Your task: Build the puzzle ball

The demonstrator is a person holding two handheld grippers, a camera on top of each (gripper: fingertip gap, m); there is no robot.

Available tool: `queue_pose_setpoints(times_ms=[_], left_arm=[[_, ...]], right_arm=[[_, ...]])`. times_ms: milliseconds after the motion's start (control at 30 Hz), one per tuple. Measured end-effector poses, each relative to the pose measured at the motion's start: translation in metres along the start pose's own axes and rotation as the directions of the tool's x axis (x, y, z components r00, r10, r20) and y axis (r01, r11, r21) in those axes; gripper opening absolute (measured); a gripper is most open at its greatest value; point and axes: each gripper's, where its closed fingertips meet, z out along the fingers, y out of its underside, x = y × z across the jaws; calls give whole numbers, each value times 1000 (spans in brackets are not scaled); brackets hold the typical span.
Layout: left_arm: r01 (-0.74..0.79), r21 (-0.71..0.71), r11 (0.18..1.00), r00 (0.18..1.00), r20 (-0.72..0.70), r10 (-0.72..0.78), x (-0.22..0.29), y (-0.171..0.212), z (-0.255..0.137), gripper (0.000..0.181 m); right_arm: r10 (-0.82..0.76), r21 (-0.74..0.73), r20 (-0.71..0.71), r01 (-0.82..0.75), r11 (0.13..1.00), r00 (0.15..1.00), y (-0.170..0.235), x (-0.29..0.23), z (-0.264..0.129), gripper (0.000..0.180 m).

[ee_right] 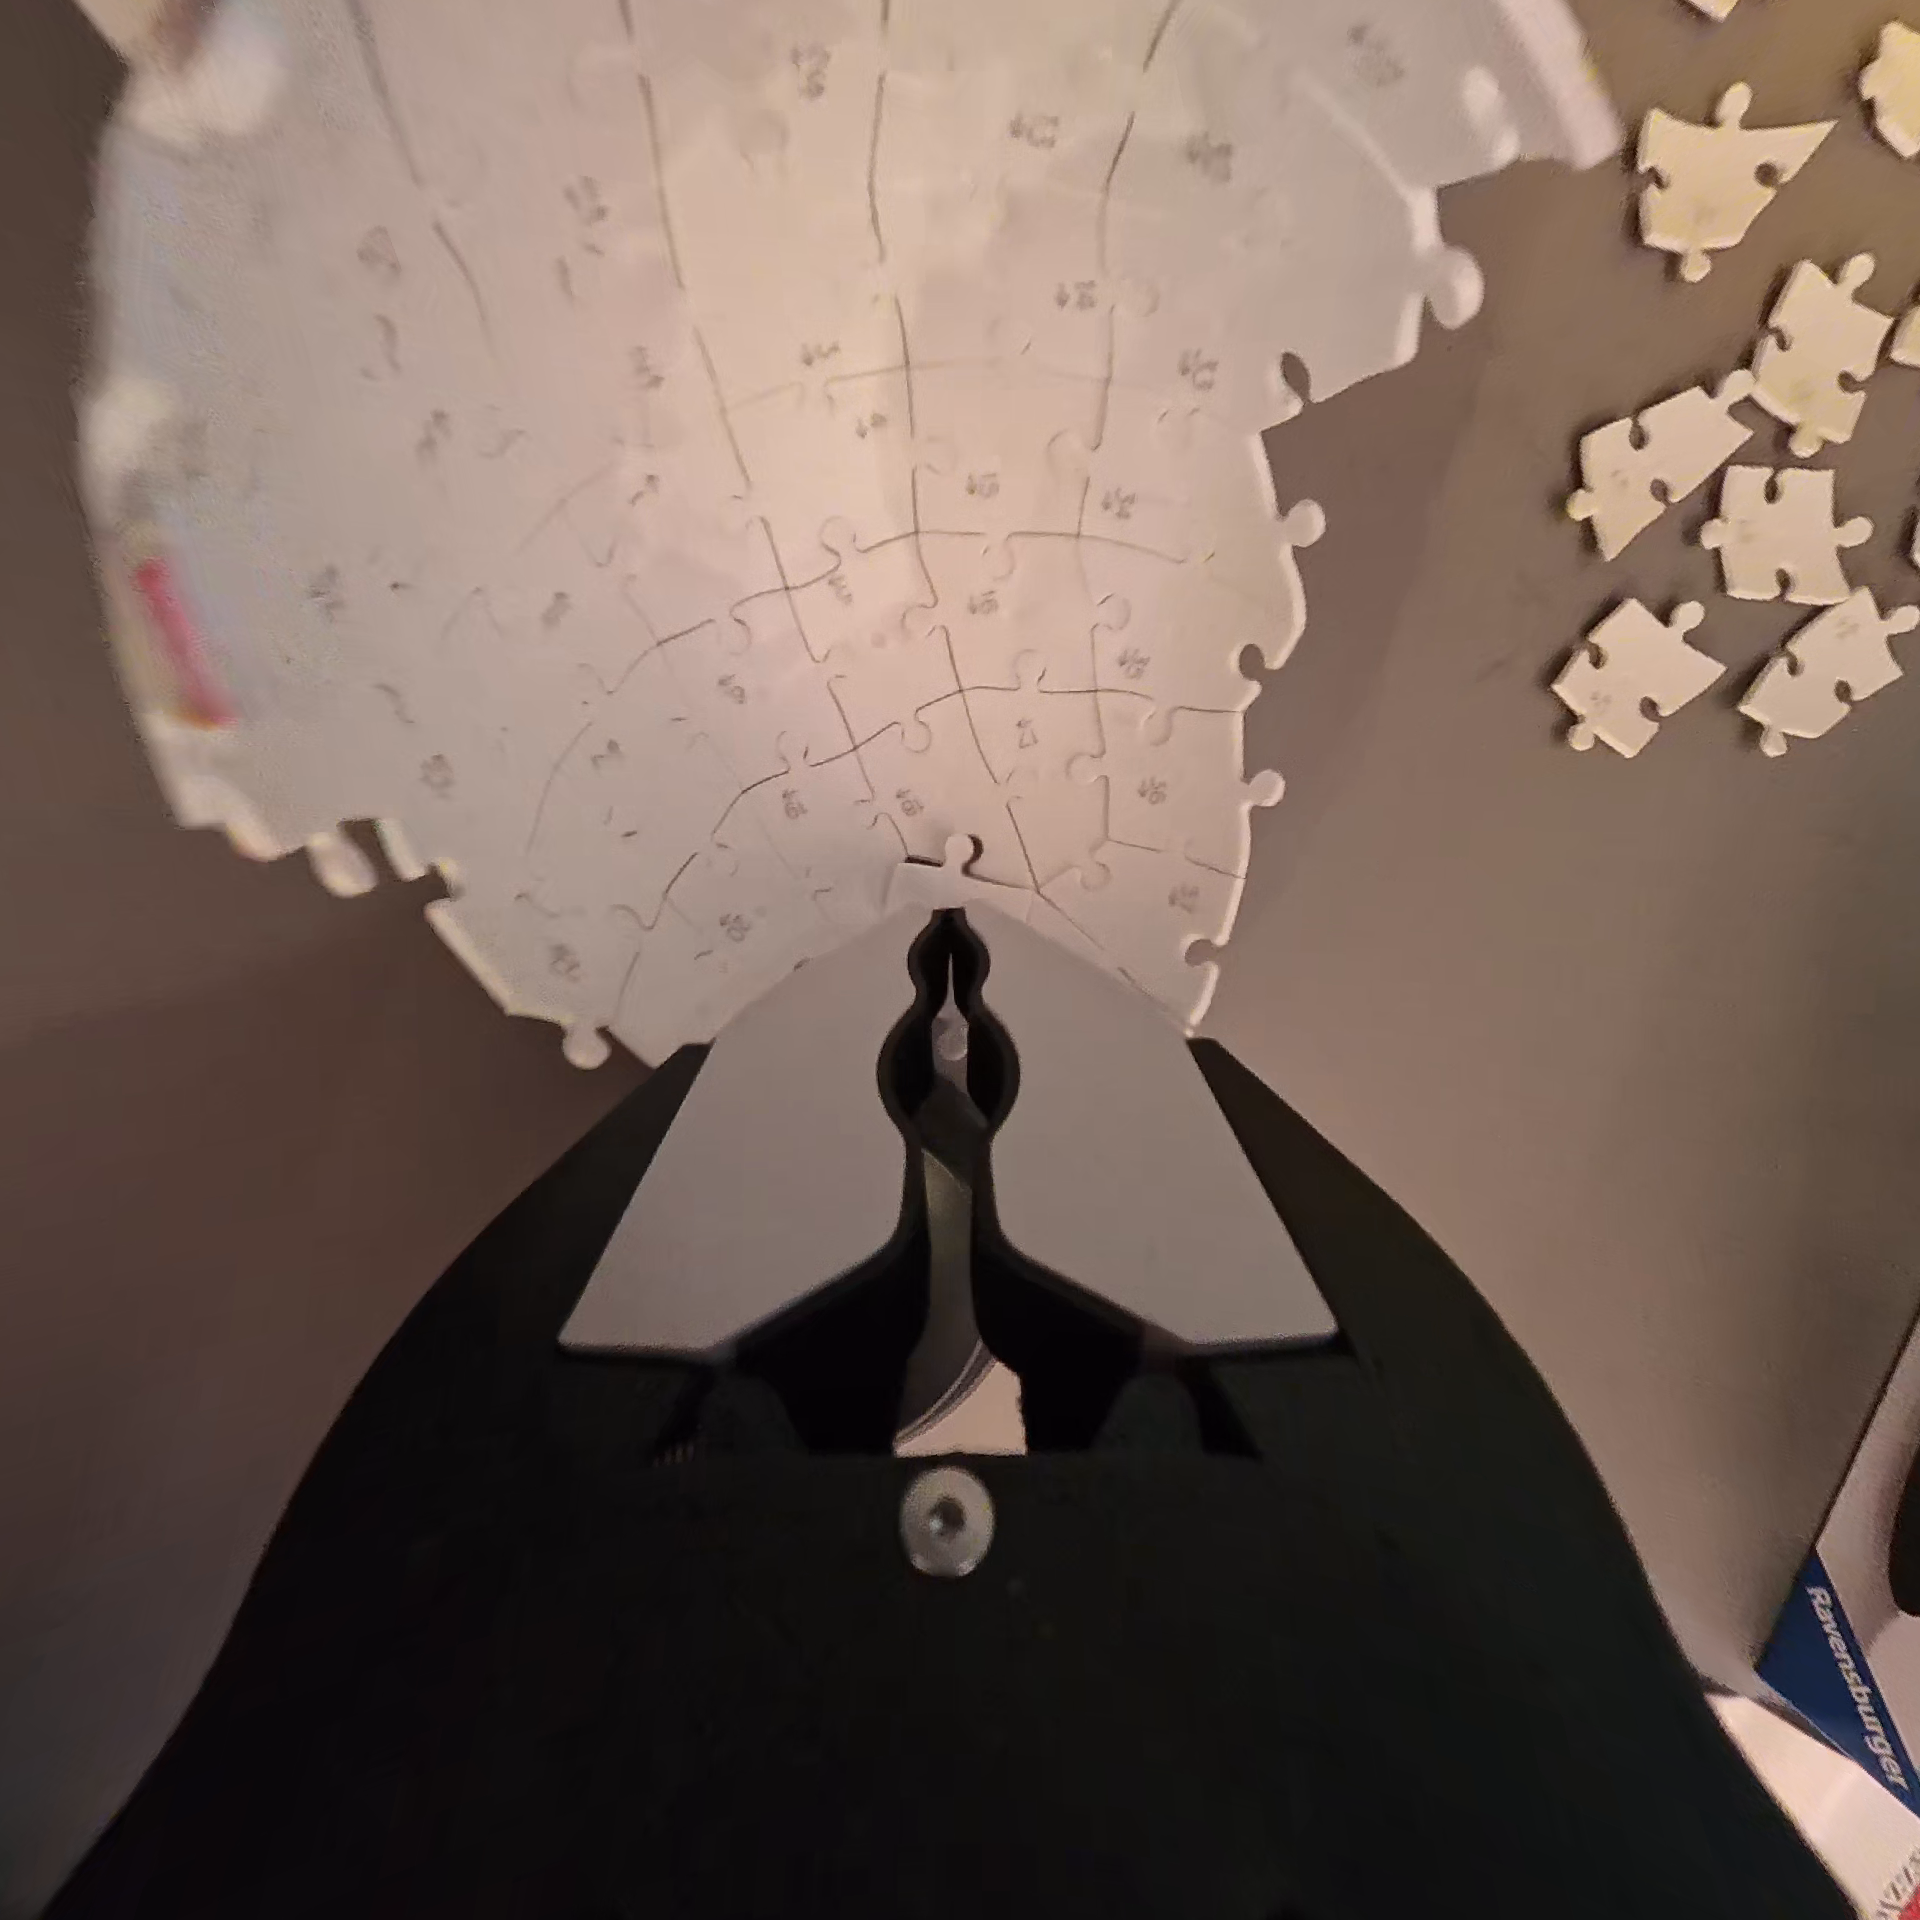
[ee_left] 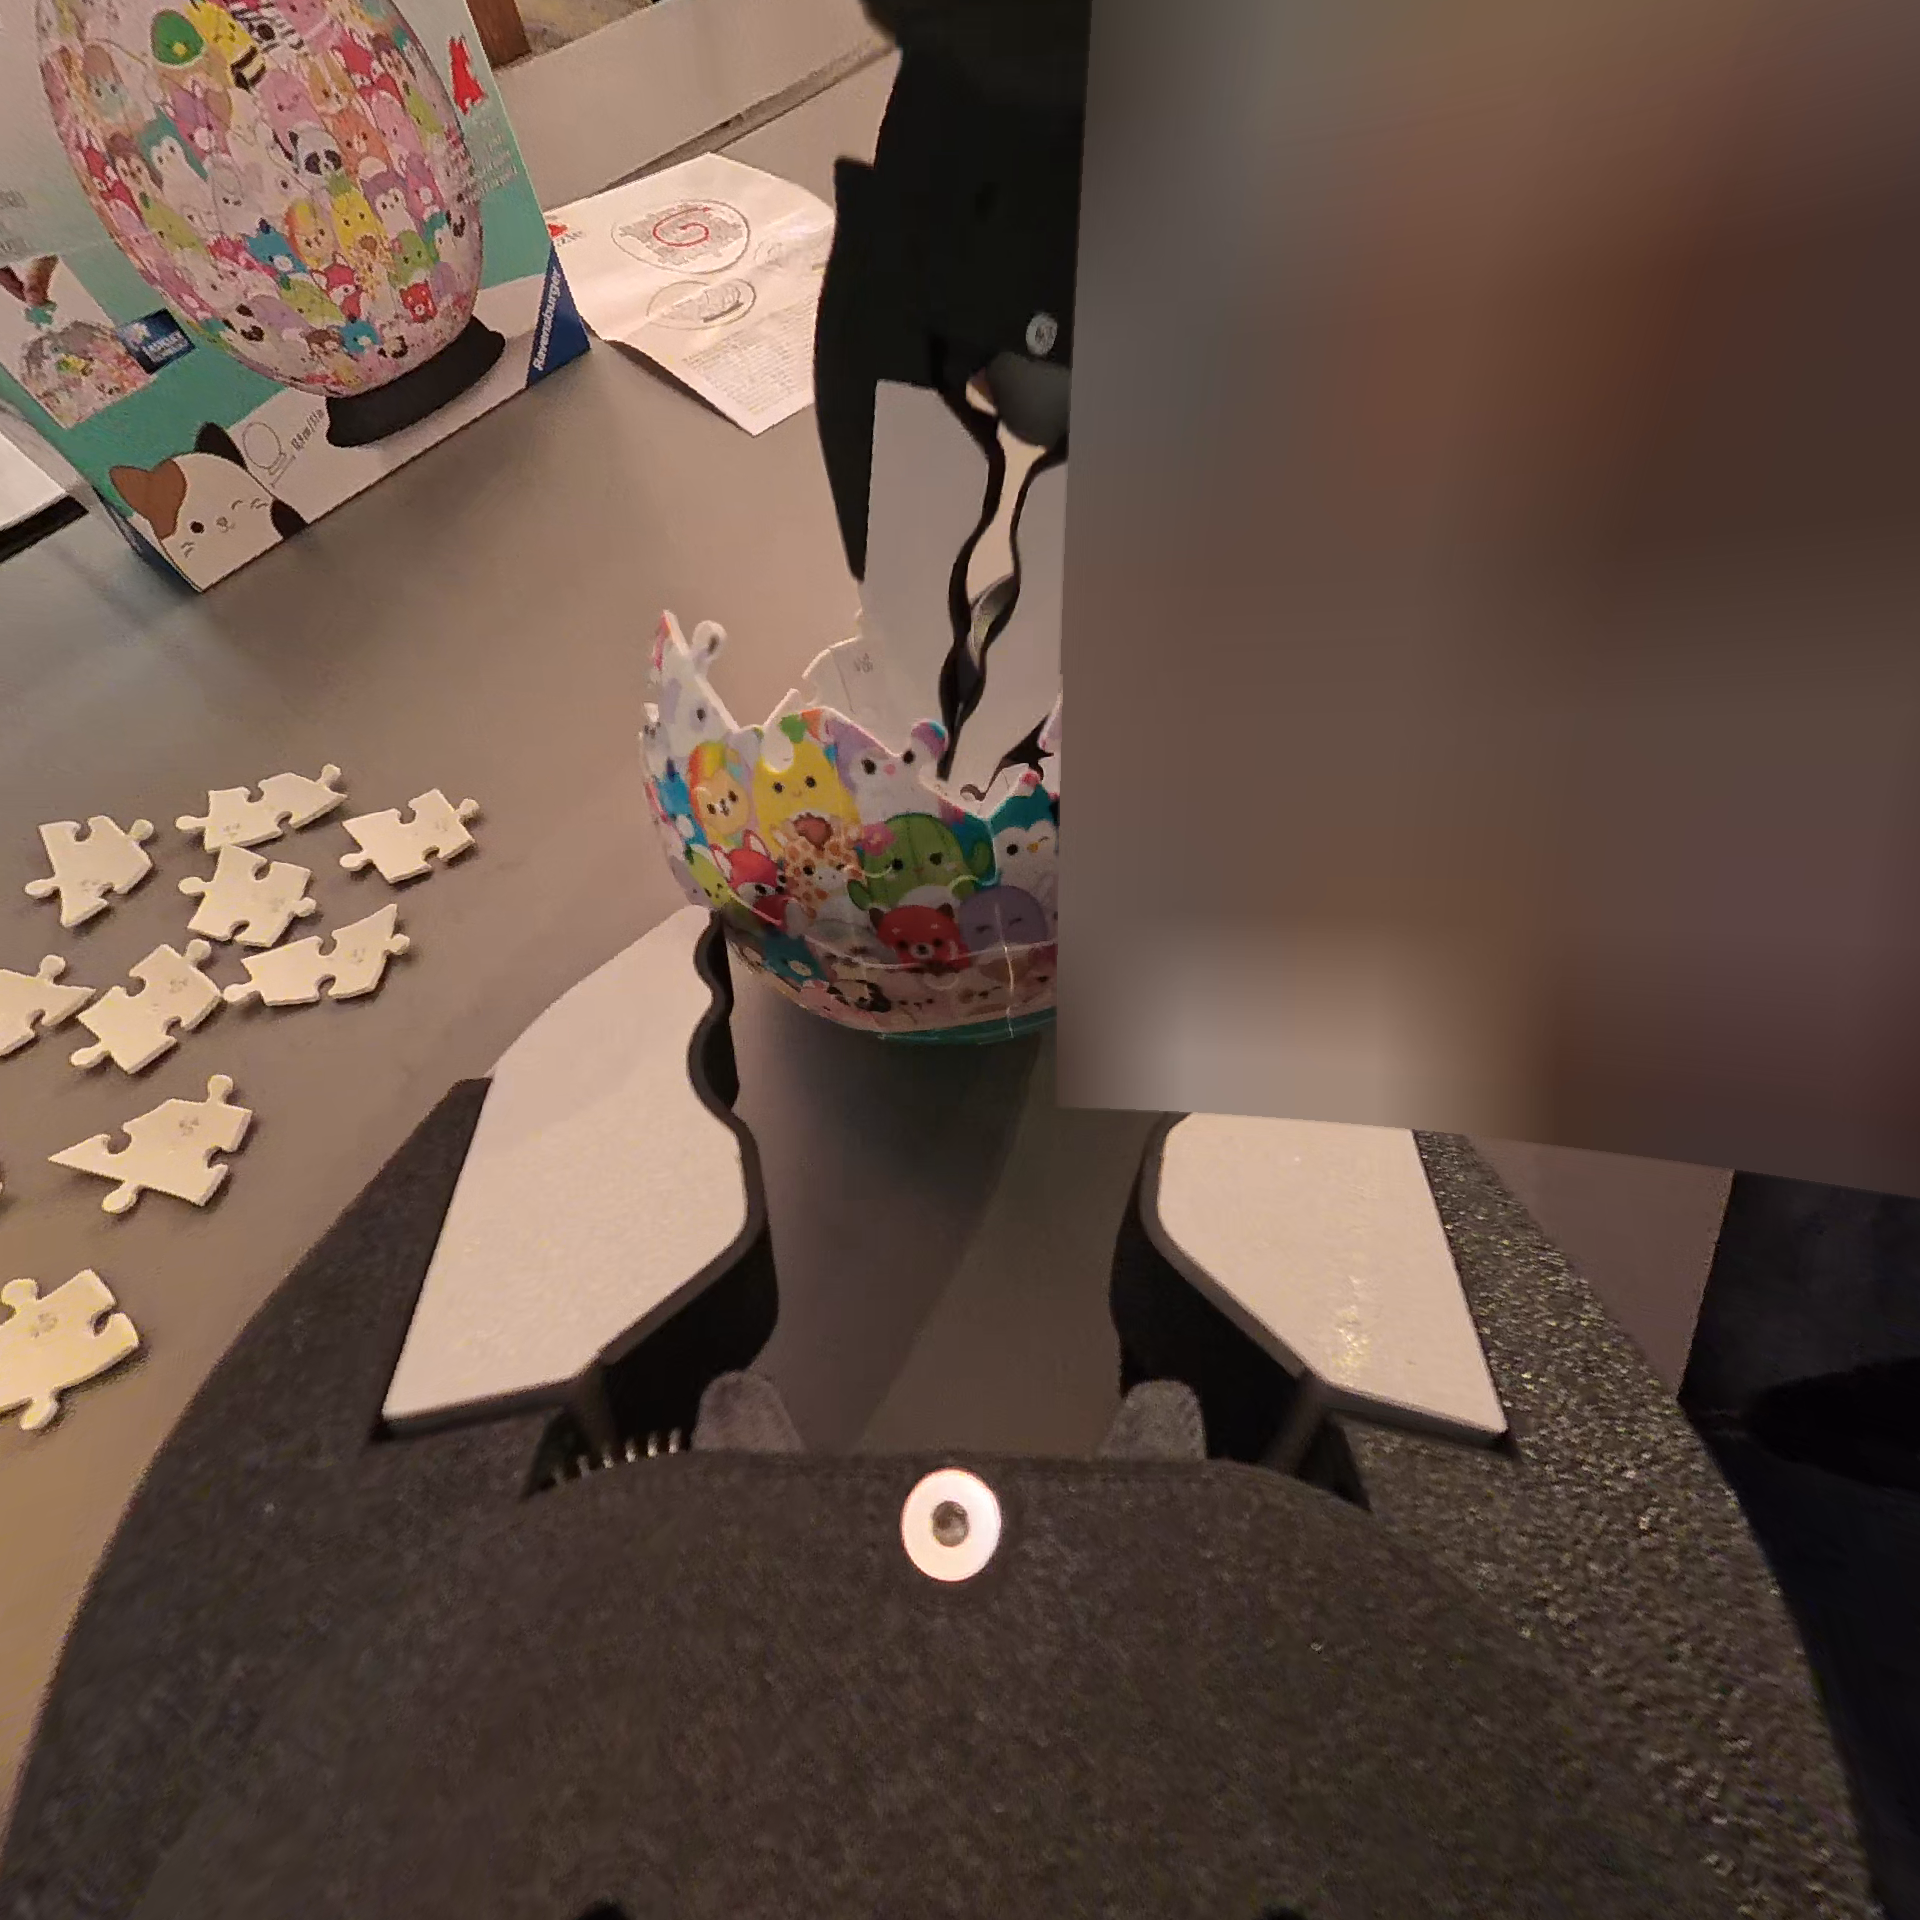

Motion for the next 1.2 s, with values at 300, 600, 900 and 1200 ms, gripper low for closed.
queue_pose_setpoints(times_ms=[300, 600, 900, 1200], left_arm=[[-11, 24, 1000, 1000, -21, 12, 2, -12, 7, 79], [-33, 24, 999, 999, 29, 32, -6, -9, 19, 85], [-27, 82, 996, 997, 80, 21, -4, -9, 33, 103], [-66, 138, 988, 991, 124, 49, -8, -17, 41, 101]], right_arm=[[46, -23, 7, -46, 999, 999, 6, 4, 5, 1], [106, -14, 26, -106, 994, 994, 8, 8, 8, 2], [140, -12, 93, -139, 990, 986, 8, 8, 9, 2], [173, -63, 150, -166, 984, 973, 10, 7, 10, 2]])
